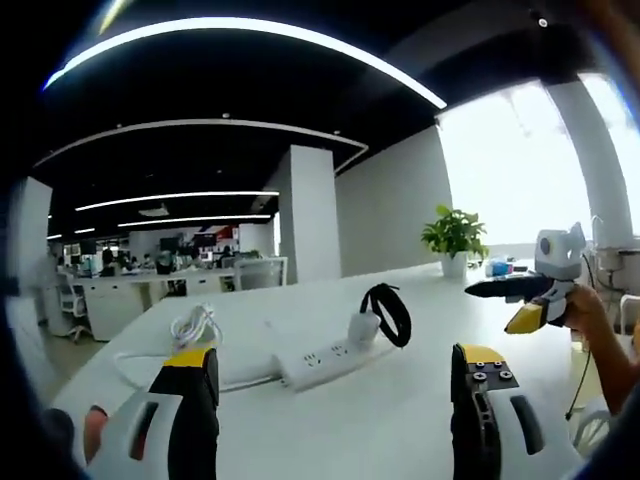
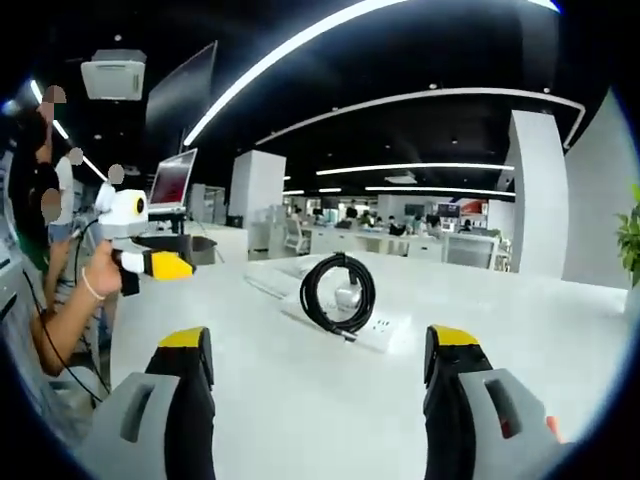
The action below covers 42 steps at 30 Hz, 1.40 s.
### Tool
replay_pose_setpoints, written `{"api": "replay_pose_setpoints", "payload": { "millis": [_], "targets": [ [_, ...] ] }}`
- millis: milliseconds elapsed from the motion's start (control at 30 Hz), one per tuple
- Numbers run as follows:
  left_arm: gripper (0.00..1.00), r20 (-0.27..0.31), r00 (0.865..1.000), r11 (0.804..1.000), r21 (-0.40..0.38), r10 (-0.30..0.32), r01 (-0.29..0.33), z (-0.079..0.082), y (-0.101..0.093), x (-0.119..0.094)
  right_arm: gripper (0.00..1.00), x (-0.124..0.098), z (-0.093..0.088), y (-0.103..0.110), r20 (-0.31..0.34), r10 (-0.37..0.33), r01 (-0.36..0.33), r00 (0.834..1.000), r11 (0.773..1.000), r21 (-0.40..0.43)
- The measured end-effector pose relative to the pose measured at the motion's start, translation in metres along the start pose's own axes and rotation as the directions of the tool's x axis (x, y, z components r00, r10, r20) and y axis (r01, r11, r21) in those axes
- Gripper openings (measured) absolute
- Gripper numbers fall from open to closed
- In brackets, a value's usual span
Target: Straighten the power strip on the desk, plug the charger into it
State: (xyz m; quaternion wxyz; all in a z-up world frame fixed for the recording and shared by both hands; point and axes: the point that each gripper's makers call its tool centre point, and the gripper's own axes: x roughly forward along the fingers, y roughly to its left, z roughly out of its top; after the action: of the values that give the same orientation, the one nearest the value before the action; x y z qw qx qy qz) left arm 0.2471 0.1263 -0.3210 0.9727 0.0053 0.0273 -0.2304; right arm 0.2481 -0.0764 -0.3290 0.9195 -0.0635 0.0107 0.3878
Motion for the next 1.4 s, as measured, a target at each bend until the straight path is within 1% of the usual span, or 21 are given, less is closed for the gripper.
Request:
{"api": "replay_pose_setpoints", "payload": {
  "millis": [200, 367, 500, 667, 733, 767, 833, 900, 1000, 1200, 1400],
  "targets": [
    [0.98, -0.022, 1.0, 1.0, -0.012, 0.015, -0.016, -0.014, 0.002, -0.008, 0.88, -0.007, -0.011, 0.003, -0.027, -0.021, 0.022, 0.999, 1.0, 0.012],
    [0.98, -0.046, 0.997, 0.998, -0.019, 0.058, -0.059, -0.031, 0.006, -0.018, 0.88, -0.017, -0.017, 0.007, -0.018, -0.02, 0.02, 1.0, 0.999, 0.036],
    [0.98, -0.049, 0.996, 0.996, -0.034, 0.08, -0.082, -0.038, 0.008, -0.027, 0.88, -0.027, -0.019, 0.009, -0.012, -0.031, 0.031, 0.999, 0.998, 0.046],
    [0.97, -0.049, 0.992, 0.993, -0.038, 0.113, -0.115, -0.042, 0.01, -0.037, 0.88, -0.038, -0.02, 0.013, -0.02, -0.054, 0.055, 0.998, 0.998, 0.023],
    [0.97, -0.047, 0.991, 0.991, -0.053, 0.124, -0.127, -0.044, 0.01, -0.038, 0.88, -0.04, -0.02, 0.011, -0.02, -0.085, 0.085, 0.996, 0.996, 0.027],
    [0.96, -0.048, 0.992, 0.991, -0.064, 0.113, -0.116, -0.045, 0.008, -0.037, 0.88, -0.039, -0.02, 0.011, -0.02, -0.087, 0.087, 0.996, 0.996, 0.027],
    [0.96, -0.06, 0.994, 0.993, -0.068, 0.09, -0.094, -0.048, 0.005, -0.037, 0.88, -0.037, -0.021, 0.015, -0.022, -0.066, 0.067, 0.998, 0.997, 0.031],
    [0.96, -0.063, 0.994, 0.993, -0.078, 0.084, -0.089, -0.051, 0.005, -0.039, 0.88, -0.036, -0.022, 0.016, -0.019, -0.058, 0.058, 0.998, 0.997, 0.05],
    [0.96, -0.045, 0.995, 0.991, -0.095, 0.094, -0.098, -0.048, 0.008, -0.043, 0.88, -0.036, -0.024, 0.014, -0.015, -0.068, 0.069, 0.998, 0.996, 0.062],
    [0.96, -0.054, 0.99, 0.988, -0.075, 0.129, -0.133, -0.049, 0.016, -0.048, 0.88, -0.036, -0.032, 0.008, -0.04, -0.098, 0.1, 0.994, 0.993, 0.057],
    [0.95, -0.05, 0.99, 0.988, -0.078, 0.13, -0.133, -0.048, 0.018, -0.052, 0.88, -0.035, -0.036, 0.009, -0.053, -0.097, 0.1, 0.994, 0.993, 0.063]
  ]
}}
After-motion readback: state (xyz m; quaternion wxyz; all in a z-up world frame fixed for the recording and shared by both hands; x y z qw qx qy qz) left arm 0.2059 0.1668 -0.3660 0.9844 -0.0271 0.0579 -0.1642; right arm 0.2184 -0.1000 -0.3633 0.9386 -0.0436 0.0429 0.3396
